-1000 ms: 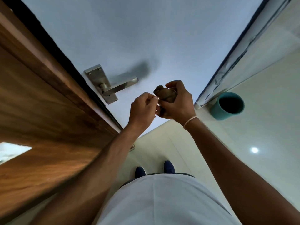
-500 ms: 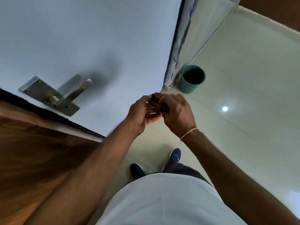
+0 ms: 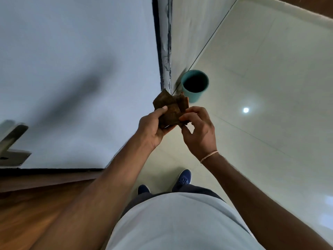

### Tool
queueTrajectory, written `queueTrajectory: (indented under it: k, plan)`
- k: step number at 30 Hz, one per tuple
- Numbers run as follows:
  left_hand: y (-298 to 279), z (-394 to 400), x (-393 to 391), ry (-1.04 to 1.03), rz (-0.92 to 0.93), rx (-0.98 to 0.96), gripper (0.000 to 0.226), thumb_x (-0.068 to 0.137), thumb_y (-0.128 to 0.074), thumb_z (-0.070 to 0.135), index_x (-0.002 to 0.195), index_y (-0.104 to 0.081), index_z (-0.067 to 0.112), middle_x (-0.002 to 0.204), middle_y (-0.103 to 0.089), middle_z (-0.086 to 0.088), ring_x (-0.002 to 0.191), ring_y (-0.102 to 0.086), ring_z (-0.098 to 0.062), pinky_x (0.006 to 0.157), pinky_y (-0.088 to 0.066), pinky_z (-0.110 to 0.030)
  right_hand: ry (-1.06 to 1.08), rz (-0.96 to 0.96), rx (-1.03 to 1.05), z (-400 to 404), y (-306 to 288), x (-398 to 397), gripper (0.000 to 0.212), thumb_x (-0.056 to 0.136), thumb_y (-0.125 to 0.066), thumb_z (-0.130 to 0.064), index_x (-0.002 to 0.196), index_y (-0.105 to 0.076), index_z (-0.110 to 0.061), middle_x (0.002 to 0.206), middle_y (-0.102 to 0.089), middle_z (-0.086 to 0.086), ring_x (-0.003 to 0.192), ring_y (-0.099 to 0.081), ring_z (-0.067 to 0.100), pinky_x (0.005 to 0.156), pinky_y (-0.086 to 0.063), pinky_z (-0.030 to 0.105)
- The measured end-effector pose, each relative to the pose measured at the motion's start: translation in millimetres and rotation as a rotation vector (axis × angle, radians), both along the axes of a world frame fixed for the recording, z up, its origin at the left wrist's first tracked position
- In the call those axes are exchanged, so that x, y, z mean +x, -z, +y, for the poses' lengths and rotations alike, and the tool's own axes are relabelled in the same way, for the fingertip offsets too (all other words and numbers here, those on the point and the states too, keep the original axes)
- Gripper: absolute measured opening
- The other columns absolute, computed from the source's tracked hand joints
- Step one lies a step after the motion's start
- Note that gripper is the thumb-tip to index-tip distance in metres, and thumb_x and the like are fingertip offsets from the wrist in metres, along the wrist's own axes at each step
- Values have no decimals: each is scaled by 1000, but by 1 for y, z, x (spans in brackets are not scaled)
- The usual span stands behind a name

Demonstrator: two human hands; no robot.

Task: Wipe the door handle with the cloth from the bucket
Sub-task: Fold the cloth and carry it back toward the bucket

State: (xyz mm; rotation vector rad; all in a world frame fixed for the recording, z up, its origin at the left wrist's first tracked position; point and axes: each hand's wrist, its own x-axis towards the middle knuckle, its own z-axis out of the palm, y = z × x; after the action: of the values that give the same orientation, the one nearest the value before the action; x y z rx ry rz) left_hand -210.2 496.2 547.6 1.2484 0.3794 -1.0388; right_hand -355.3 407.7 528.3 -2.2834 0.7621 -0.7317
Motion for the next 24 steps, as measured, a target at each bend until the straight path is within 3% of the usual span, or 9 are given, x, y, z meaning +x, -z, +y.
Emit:
queueTrajectory:
  k: [3, 5, 7, 9, 11, 15, 19, 22, 24]
  plan:
    - [-2, -35, -6, 30, -85, -14, 32, 99, -75, 10, 131, -69, 7, 119, -81, -17, 115, -77, -34, 99, -66, -50, 86, -5, 354, -34, -9, -1, 24, 86, -84, -2, 106, -74, -12, 128, -61, 6, 97, -70, 16, 81, -60, 21]
    - [-6, -56, -8, 63, -131, -16, 31, 98, -75, 5, 129, -70, 6, 118, -81, -17, 114, -77, -34, 93, -67, -46, 196, -43, 757, -56, -15, 2, 32, 89, -83, -11, 116, -66, -12, 123, -66, 5, 102, -75, 21, 82, -63, 29]
    - [-7, -76, -7, 91, -159, -15, 32, 98, -74, 4, 129, -70, 6, 119, -81, -17, 114, -77, -34, 90, -67, -44, 248, -123, 1130, -79, -15, 7, 54, 86, -84, -29, 130, -58, -11, 123, -71, 10, 110, -76, 27, 92, -64, 42]
    - [-8, -95, -7, 130, -171, -24, 34, 99, -74, 8, 133, -69, 7, 122, -80, -17, 118, -76, -35, 94, -67, -45, 257, -167, 1337, -103, -14, 13, 70, 83, -85, -42, 138, -57, -8, 127, -74, 13, 119, -74, 29, 99, -63, 46]
    - [-10, -112, -3, 191, -160, -55, 39, 102, -73, 20, 139, -67, 10, 127, -78, -18, 122, -74, -36, 98, -66, -47, 271, -178, 1414, -123, -15, 21, 58, 93, -83, -36, 138, -61, -6, 128, -76, 13, 122, -72, 29, 100, -62, 43]
    - [-10, -153, 17, 195, -76, -157, 43, 107, -61, 34, 143, -63, 12, 129, -76, -22, 121, -75, -39, 92, -66, -50, 355, -251, 1406, -168, -10, 41, 40, 102, -75, -15, 137, -60, -4, 126, -76, 15, 107, -76, 25, 88, -65, 34]
    - [4, -207, 42, 251, -231, -69, 30, 103, -66, 7, 133, -69, 5, 129, -76, -21, 123, -73, -38, 92, -68, -43, 418, -177, 1301, -220, 3, 68, 53, 93, -86, -26, 135, -62, -4, 123, -76, 15, 108, -77, 28, 87, -66, 35]
    - [14, -251, 66, 339, -455, 28, 32, 102, -71, 3, 134, -69, 4, 119, -78, -9, 111, -77, -21, 84, -68, -29, 431, 40, 912, -258, 0, 90, 68, 87, -87, -37, 141, -56, -11, 127, -67, 1, 110, -70, 20, 85, -60, 27]
    - [18, -279, 88, 421, -611, 71, 33, 101, -74, 5, 133, -71, 6, 112, -80, 0, 104, -78, -11, 86, -66, -25, 403, 122, 622, -286, -3, 106, 68, 93, -81, -31, 152, -47, -21, 141, -59, -1, 125, -57, 21, 99, -54, 32]
